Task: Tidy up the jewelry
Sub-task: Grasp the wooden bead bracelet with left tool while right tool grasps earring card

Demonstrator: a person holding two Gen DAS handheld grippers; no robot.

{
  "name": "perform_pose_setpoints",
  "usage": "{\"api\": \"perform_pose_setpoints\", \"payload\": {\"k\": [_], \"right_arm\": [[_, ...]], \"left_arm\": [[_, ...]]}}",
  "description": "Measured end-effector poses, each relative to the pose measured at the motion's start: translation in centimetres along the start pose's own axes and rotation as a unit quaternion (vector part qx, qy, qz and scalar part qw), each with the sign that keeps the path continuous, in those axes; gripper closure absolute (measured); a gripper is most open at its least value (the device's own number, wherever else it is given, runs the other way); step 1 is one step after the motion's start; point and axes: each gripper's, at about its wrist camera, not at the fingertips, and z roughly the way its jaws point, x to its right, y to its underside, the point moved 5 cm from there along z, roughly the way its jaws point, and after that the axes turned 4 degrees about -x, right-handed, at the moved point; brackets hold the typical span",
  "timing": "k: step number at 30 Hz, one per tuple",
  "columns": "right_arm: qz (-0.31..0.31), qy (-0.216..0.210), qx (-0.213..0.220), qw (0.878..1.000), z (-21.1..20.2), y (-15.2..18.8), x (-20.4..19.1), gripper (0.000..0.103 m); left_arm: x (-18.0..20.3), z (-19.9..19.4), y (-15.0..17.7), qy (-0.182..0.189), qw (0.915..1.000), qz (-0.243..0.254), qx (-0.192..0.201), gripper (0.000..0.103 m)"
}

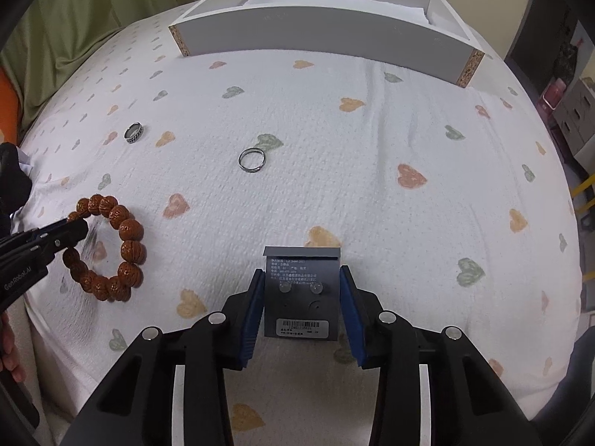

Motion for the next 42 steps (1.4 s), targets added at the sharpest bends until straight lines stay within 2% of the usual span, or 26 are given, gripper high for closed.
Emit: {"api": "perform_pose_setpoints", "payload": {"k": [13,20,28,35,42], "right_arm": [[0.002,-0.009,0.034,0.999,-4.1,-1.0,-0.4,0.061],[0.004,-0.013,0.052,0.999,-6.1,-1.7,-0.5,0.061],[-0.001,-0.020,0.084,0.996,-9.5,-3.4,-1.0,0.061],[-0.004,-0.020,0.130,0.991,-13.7,-7.7,-0.3,0.061],[0.003,-0.021,0.175,0.984,-17.0,-14.8,1.5,0.061]], "left_arm": [[0.7,-3.9,-1.4,0.011,0.9989,0.009,0.045,0.087],[0.9,-5.8,-1.8,-0.033,0.9967,0.028,0.069,0.087],[1.6,-8.1,-3.1,-0.042,0.9935,0.040,0.098,0.087],[2.1,-10.5,-6.5,-0.042,0.9895,0.039,0.133,0.087],[2.7,-12.8,-13.9,-0.040,0.9835,0.035,0.173,0.087]]}}
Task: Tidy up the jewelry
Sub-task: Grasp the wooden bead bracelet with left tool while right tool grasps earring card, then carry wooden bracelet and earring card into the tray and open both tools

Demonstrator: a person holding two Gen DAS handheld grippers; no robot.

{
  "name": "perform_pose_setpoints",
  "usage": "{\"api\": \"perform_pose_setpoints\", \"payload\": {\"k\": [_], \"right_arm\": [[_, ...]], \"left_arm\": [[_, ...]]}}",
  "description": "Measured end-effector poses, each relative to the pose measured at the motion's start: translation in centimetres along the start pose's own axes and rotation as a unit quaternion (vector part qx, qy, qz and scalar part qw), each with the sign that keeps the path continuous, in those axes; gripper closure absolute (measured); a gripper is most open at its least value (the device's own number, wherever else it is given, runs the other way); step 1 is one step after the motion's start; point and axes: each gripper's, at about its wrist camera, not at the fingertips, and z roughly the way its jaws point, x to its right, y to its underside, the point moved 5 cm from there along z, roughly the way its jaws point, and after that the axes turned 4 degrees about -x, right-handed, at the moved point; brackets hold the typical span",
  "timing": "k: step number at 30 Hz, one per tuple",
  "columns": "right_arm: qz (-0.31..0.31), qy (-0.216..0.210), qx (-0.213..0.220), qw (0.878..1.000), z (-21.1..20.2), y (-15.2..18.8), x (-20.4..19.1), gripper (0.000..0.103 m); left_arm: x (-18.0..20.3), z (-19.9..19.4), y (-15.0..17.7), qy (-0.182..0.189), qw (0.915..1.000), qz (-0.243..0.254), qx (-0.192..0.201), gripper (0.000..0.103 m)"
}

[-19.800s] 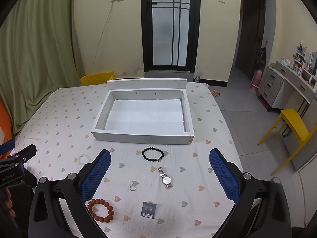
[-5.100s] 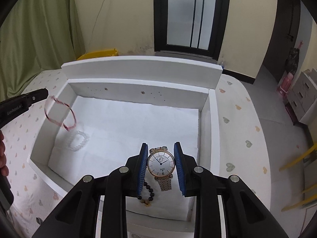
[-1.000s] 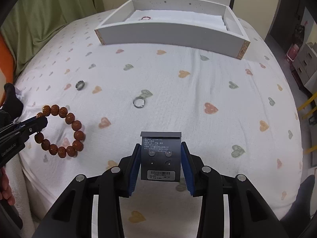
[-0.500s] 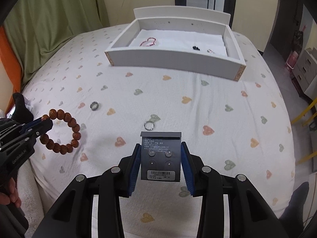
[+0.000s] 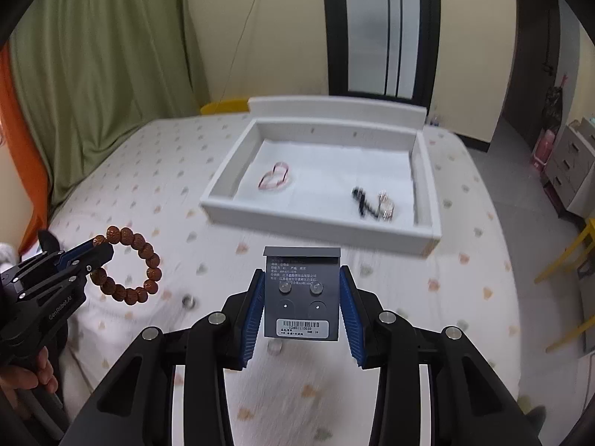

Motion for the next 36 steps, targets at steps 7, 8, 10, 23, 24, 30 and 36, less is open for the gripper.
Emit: {"api": "perform_pose_setpoints", "payload": {"k": [7,8,10,23,24,30,36], "right_arm": [[0.000,0.007,0.028,1.000,2.8,-8.9,3.2,0.061],[0.002,0.008,0.029,1.000,3.4,-9.8,3.7,0.061],[0.000,0.012,0.030,0.999,5.0,-11.7,4.7,0.061],[-0.007,0.035,-0.018,0.999,18.0,-14.3,11.0,0.061],[-0.009,0.034,-0.019,0.999,18.4,-14.1,11.1,0.061],[-0.004,0.030,-0.033,0.999,20.3,-12.2,12.2,0.060],[0.012,0.036,-0.027,0.999,20.3,-11.3,13.2,0.052]], "left_arm": [[1.8,2.2,-9.4,0.013,0.9989,0.017,0.042,0.087],[2.3,3.0,-10.8,0.017,0.9986,0.021,0.045,0.087],[3.2,4.8,-13.4,0.026,0.9982,0.024,0.049,0.087],[7.5,17.5,-18.0,0.036,0.9970,0.065,0.020,0.087],[7.7,18.4,-17.9,0.041,0.9968,0.066,0.013,0.087],[8.1,21.3,-16.9,0.034,0.9974,0.062,-0.013,0.063],[8.5,21.1,-16.6,0.025,0.9970,0.073,-0.003,0.027]]}}
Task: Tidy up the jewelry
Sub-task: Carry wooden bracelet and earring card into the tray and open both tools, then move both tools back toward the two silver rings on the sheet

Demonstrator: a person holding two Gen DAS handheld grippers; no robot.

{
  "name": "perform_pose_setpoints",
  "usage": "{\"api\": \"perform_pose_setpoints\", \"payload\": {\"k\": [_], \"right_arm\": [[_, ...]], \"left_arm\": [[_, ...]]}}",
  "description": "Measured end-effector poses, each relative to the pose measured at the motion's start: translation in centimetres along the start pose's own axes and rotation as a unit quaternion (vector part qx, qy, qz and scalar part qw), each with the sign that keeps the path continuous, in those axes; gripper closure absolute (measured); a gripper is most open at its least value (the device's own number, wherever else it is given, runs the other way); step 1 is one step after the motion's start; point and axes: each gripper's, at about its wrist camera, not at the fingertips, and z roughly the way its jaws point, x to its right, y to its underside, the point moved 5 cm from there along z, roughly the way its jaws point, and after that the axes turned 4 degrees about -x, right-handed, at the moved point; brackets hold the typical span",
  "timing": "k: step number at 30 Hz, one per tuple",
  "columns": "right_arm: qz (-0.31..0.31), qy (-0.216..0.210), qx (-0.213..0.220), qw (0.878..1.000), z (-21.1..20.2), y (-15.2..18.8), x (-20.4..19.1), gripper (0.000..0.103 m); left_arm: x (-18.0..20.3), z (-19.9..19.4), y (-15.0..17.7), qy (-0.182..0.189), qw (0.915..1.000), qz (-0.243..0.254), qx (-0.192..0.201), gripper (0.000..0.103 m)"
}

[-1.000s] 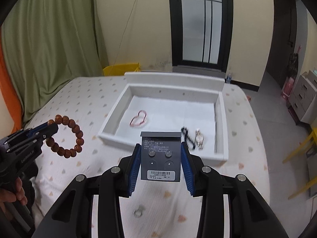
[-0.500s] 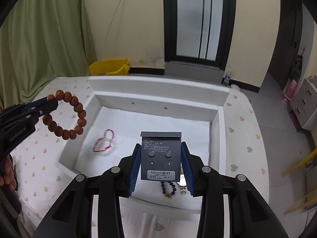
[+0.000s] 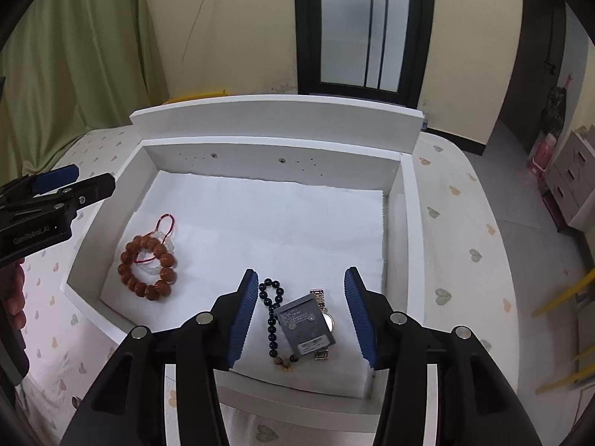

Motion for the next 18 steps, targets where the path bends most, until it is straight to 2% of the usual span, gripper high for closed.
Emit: {"api": "perform_pose_setpoints", "payload": {"k": [4,9,14,18], "right_arm": [[-0.002,0.001,0.004,1.000,-0.8,0.2,-0.2,0.052],[-0.010,-0.001,0.010,1.000,-3.0,0.7,-1.4,0.052],[-0.020,-0.004,0.015,1.000,-5.9,2.0,-3.1,0.051],[-0.035,-0.005,0.018,0.999,-8.4,3.9,-5.3,0.046]], "left_arm": [[-0.2,-0.5,0.1,0.002,1.0000,-0.002,-0.004,0.027],[-1.2,-3.0,1.0,-0.002,0.9999,-0.011,0.003,0.027],[-4.2,-6.5,3.6,0.000,0.9992,-0.039,-0.002,0.026],[-7.7,-9.4,6.8,-0.011,0.9968,-0.079,-0.013,0.023]]}}
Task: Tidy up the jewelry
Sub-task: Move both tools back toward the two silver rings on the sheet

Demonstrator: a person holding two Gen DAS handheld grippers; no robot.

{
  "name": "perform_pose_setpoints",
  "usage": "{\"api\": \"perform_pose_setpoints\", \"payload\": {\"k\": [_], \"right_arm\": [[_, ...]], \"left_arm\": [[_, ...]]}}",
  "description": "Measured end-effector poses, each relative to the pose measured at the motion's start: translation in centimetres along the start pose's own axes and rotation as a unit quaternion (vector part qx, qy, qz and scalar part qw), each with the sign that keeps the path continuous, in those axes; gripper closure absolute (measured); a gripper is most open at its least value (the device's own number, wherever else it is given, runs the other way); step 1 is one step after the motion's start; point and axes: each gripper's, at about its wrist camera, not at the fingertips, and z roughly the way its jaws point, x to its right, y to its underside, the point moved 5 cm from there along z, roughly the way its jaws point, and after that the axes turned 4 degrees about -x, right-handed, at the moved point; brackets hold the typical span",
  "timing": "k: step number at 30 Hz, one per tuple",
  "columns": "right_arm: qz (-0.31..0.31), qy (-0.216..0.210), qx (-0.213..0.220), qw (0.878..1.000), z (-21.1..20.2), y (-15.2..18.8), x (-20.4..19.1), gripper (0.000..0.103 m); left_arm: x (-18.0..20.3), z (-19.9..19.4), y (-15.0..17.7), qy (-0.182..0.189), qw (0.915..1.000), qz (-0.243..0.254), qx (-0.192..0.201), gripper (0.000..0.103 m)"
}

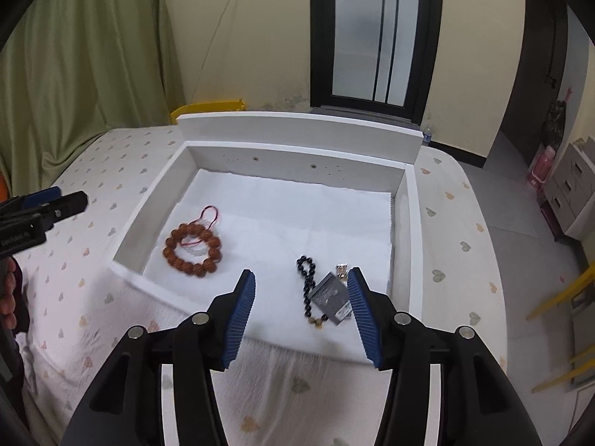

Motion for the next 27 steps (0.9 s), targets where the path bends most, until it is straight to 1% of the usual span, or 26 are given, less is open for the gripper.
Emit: {"api": "perform_pose_setpoints", "payload": {"k": [3,6,12,16,18,22,27], "right_arm": [[-0.008,-0.009,-0.004,1.000,-1.7,1.9,-2.2,0.046],[-0.025,-0.015,-0.009,1.000,-2.9,4.3,-4.7,0.046],[-0.041,-0.036,-0.041,0.998,-3.9,10.0,-8.6,0.046],[-0.058,-0.043,-0.059,0.996,-3.7,13.3,-10.4,0.046],[-0.063,-0.046,-0.071,0.994,-3.4,14.8,-11.0,0.046],[-0.075,-0.054,-0.089,0.992,-2.3,16.9,-11.9,0.046],[-0.081,-0.072,-0.108,0.988,-0.5,18.2,-12.5,0.046]], "left_arm": [[-2.5,-1.5,2.6,-0.015,0.9997,-0.014,-0.012,0.023],[-3.7,-2.6,5.4,-0.026,0.9993,-0.013,-0.023,0.023],[-4.2,-3.6,11.8,-0.029,0.9976,-0.018,-0.060,0.023],[-3.7,-3.6,15.2,-0.016,0.9966,-0.010,-0.081,0.023],[-3.6,-3.2,16.4,-0.018,0.9959,-0.009,-0.088,0.023],[-3.5,-1.7,18.5,-0.012,0.9934,-0.022,-0.112,0.023],[-2.8,0.3,20.0,-0.004,0.9919,-0.010,-0.127,0.023]]}}
